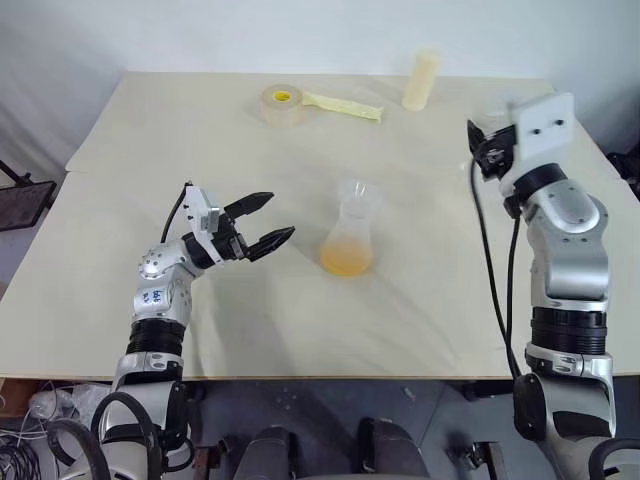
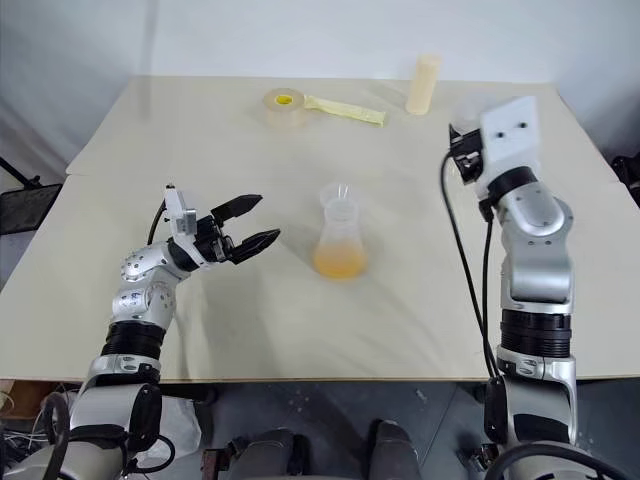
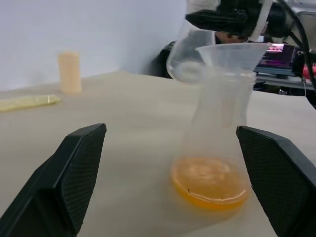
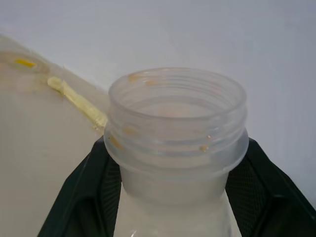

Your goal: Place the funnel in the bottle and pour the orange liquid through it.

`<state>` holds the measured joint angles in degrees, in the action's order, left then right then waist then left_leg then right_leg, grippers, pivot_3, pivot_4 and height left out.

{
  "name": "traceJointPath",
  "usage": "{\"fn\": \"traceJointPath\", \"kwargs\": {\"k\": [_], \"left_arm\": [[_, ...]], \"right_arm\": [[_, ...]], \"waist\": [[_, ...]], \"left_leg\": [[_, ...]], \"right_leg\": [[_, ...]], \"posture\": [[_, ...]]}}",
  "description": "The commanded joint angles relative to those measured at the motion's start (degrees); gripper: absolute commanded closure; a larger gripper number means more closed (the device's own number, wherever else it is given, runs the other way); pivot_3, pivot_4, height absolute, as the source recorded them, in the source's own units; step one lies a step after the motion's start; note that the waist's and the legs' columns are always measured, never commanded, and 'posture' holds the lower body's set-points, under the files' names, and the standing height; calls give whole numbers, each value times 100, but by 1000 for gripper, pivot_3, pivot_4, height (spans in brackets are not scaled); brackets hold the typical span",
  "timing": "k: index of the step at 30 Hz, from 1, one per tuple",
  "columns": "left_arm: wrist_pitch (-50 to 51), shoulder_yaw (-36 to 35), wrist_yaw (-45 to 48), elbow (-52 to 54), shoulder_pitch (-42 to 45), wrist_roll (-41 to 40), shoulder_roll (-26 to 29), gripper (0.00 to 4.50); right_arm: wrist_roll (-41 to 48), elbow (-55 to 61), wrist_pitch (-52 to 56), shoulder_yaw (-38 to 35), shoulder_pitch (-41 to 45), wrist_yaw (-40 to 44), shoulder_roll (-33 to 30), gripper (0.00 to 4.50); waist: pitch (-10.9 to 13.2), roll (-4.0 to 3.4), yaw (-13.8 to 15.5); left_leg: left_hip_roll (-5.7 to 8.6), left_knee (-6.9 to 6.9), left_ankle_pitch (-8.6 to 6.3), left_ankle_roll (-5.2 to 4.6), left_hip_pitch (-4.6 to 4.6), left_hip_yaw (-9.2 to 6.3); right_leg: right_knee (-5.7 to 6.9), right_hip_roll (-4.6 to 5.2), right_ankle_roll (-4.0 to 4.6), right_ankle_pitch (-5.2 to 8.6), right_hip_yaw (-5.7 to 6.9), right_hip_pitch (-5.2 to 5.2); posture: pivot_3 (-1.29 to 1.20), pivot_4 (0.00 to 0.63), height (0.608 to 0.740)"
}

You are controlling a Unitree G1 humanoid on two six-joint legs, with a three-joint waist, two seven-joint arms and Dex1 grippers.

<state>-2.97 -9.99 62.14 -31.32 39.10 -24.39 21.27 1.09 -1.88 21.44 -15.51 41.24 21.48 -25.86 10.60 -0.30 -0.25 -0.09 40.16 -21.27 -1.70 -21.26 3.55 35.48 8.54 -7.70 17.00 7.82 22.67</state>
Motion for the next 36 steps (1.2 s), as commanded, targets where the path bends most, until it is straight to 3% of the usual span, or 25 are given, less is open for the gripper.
{"fn": "traceJointPath", "kwargs": {"k": [1, 8, 14, 18, 28, 31, 36], "left_arm": [[410, 7, -256, 397, 113, -42, 95, 0], [1311, 169, -949, 649, 71, 295, 396, 0], [1879, 126, -1372, 762, 106, 282, 489, 0], [2162, 136, -1553, 943, 79, 279, 529, 0], [1843, 55, -606, 1138, -109, -81, 507, 0], [1701, 56, -423, 1139, -170, -78, 581, 0], [1577, 123, 138, 1286, -535, -35, 997, 0]], "right_arm": [[596, 86, 442, -411, -131, 6, 12, 2040], [1190, -88, 565, -838, -441, -243, 80, 2040], [1279, 133, 341, -678, -723, -147, 11, 31], [1369, 207, 128, -704, -698, -162, -3, 31], [1672, 55, -387, -711, -101, 284, -517, 31], [1982, 285, -215, -629, -55, 736, -744, 31], [3125, 1511, 803, -562, -1063, 2035, -1419, 31]], "waist": [[0, 0, -5], [0, -1, -21], [0, 0, -6], [0, 0, -29], [0, -1, -18], [0, 0, -1], [0, 0, 15]], "left_leg": [[0, -1, 0, 0, 1, 0], [1, -5, 0, 0, 7, 3], [4, -5, 0, 0, 6, 3], [2, -7, 0, 1, 9, 4], [2, -6, 0, 1, 8, 8], [2, -5, 0, 1, 7, 9], [3, -8, 0, 1, 6, 13]], "right_leg": [[0, 0, 0, 0, 0, 0], [0, 0, 0, 0, -6, 4], [0, 1, 0, 0, -9, 4], [0, 0, 0, 0, -8, 4], [-1, 0, 0, 0, -9, 5], [-2, 0, 0, 0, -8, 5], [-1, 1, 0, 0, -4, 4]], "posture": [[0, 150, 740], [0, 150, 740], [0, 150, 740], [0, 150, 740], [0, 150, 740], [0, 150, 740], [0, 150, 740]]}}
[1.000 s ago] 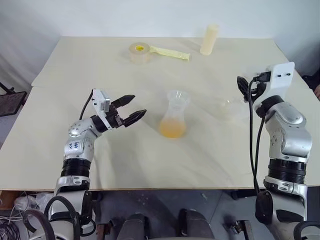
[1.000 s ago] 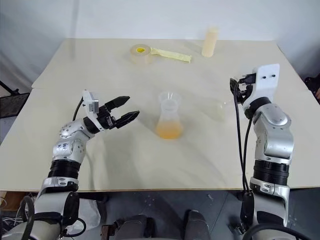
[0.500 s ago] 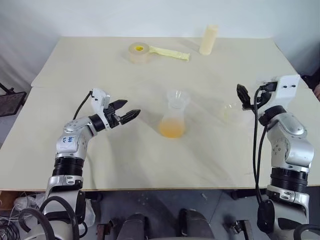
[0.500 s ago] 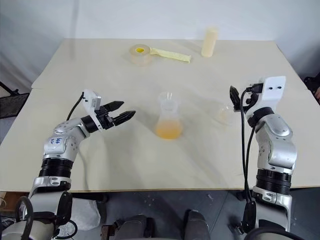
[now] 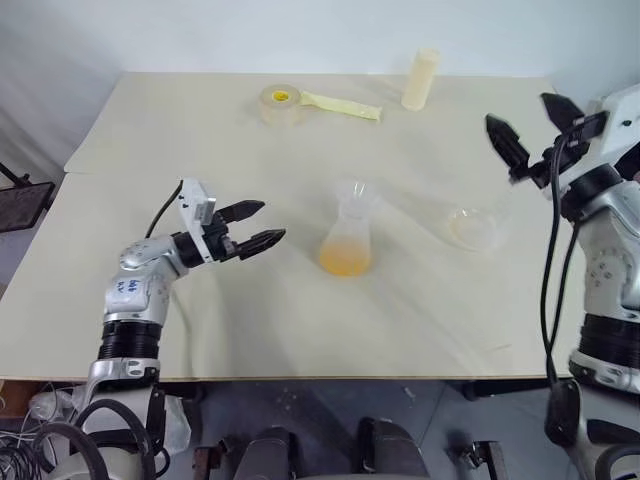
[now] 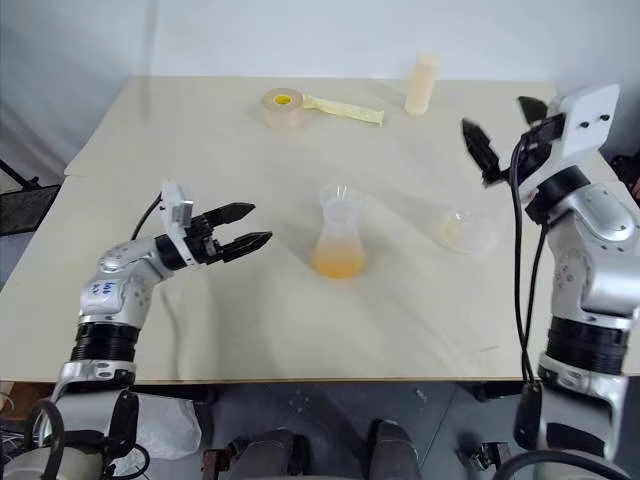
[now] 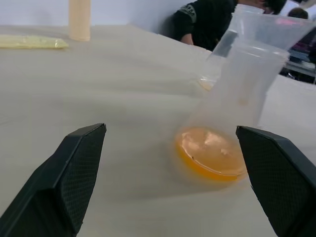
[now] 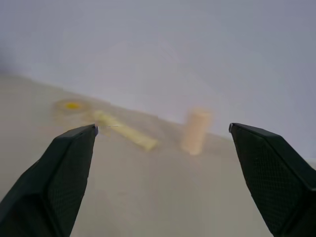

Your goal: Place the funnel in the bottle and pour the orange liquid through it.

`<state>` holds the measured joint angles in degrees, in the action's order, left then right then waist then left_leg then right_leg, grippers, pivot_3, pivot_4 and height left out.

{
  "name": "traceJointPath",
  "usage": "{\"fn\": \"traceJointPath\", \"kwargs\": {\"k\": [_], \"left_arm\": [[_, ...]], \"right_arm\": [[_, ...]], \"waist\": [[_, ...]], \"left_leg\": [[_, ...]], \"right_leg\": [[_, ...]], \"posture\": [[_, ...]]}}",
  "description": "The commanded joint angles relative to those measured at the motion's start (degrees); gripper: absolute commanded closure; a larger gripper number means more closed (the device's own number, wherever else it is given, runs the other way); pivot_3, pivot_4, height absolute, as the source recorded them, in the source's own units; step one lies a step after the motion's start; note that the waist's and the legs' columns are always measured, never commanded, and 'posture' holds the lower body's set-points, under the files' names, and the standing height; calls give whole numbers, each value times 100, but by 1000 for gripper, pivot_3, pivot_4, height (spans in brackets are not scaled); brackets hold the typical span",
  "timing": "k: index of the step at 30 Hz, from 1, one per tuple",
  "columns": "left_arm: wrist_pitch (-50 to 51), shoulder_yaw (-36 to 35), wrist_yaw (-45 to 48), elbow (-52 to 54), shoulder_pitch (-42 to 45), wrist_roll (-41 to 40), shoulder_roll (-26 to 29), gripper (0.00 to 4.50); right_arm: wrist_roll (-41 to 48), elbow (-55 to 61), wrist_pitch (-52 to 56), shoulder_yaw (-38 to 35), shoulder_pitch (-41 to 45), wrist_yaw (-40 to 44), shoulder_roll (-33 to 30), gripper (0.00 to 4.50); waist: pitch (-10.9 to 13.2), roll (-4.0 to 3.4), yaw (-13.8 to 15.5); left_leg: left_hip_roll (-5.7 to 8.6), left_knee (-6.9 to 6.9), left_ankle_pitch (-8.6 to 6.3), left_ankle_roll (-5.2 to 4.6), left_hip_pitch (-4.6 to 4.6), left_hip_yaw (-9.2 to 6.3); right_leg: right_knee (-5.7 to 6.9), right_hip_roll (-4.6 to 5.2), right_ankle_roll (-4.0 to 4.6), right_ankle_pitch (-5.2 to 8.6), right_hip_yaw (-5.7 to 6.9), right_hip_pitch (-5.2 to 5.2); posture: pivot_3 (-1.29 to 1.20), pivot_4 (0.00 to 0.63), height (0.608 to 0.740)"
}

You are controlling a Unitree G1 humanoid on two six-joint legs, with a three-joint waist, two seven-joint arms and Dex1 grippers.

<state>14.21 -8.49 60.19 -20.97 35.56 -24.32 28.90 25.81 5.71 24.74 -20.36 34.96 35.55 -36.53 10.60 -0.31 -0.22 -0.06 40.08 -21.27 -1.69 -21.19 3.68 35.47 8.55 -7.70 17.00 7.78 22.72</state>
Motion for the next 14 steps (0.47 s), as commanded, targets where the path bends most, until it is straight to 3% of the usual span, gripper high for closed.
{"fn": "traceJointPath", "kwargs": {"k": [1, 3, 7, 14], "left_arm": [[-191, -30, 491, 313, -340, -39, 363, 0], [-272, -63, 746, 434, -634, -69, 578, 0], [-564, -163, 1057, 427, -1109, -62, 880, 0], [-834, -328, 1103, 347, -1339, -207, 833, 0]], "right_arm": [[813, 1122, 498, -88, -993, 1112, -587, 31], [1020, 1637, 558, -152, -1959, 1809, -990, 31], [944, 1994, 509, -332, -3311, 2296, -1401, 31], [449, 1475, -270, -255, -4287, 2451, -1223, 31]], "waist": [[0, 0, 19], [0, 1, 40], [2, 4, 84], [-1, 8, 183]], "left_leg": [[1, -1, 0, 0, -2, 0], [4, -2, 0, 0, -6, 5], [6, 3, -1, 0, -4, 6], [-2, 12, 4, -8, 6, 6]], "right_leg": [[-1, 0, 0, 0, 0, 0], [-3, 0, 0, 0, 3, -3], [-25, 2, 0, 0, -1, -14], [-47, 1, -5, -3, -8, -27]], "posture": [[0, 150, 740], [0, 150, 740], [0, 150, 740], [0, 150, 740]]}}
